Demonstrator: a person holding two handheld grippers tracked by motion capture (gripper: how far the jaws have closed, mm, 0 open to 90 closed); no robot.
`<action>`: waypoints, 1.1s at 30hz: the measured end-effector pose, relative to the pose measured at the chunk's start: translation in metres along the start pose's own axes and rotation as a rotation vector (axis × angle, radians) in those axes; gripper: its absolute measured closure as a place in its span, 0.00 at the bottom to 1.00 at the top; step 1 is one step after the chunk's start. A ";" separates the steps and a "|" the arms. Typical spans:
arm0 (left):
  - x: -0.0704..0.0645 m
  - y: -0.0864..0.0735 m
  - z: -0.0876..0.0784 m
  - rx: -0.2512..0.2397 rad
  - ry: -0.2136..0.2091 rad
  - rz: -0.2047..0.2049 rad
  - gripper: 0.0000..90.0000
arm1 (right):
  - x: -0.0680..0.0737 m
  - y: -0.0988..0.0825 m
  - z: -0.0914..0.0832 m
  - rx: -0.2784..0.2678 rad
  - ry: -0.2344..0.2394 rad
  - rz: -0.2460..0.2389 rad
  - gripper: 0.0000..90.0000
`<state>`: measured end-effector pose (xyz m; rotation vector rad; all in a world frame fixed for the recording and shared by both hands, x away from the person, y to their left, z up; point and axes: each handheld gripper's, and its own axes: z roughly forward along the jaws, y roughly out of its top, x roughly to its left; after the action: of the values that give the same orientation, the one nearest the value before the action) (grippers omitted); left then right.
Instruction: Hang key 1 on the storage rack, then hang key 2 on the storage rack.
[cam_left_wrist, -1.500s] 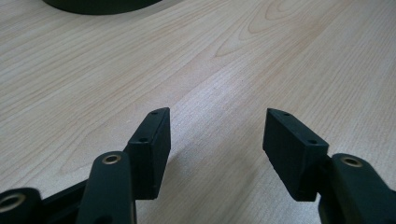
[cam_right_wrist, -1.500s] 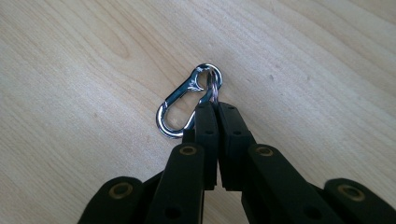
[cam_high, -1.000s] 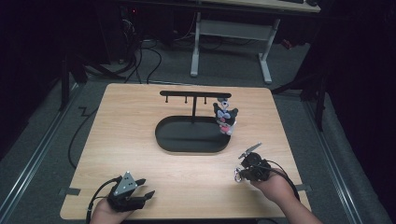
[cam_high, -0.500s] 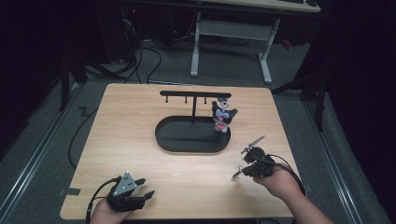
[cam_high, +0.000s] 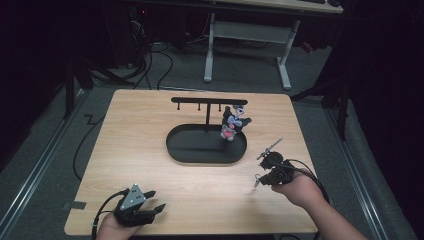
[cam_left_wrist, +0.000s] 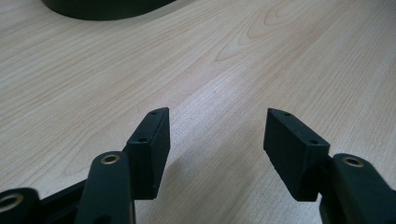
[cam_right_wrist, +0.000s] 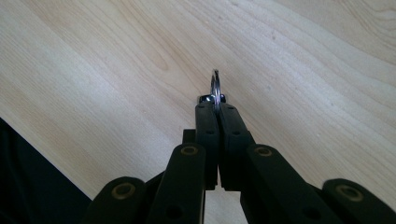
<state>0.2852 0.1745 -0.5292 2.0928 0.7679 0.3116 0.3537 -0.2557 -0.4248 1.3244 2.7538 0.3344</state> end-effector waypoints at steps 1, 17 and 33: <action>0.000 0.000 -0.001 0.000 -0.001 -0.001 0.46 | 0.001 0.002 -0.001 0.002 -0.003 0.007 0.99; 0.001 0.004 -0.003 -0.039 0.007 -0.005 0.45 | 0.001 0.027 -0.018 -0.011 0.014 0.006 0.99; 0.002 0.005 -0.003 -0.047 0.002 0.004 0.45 | 0.002 0.057 -0.034 -0.031 0.014 -0.016 0.99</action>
<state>0.2872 0.1752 -0.5241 2.0507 0.7509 0.3315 0.3911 -0.2254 -0.3792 1.2967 2.7577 0.3851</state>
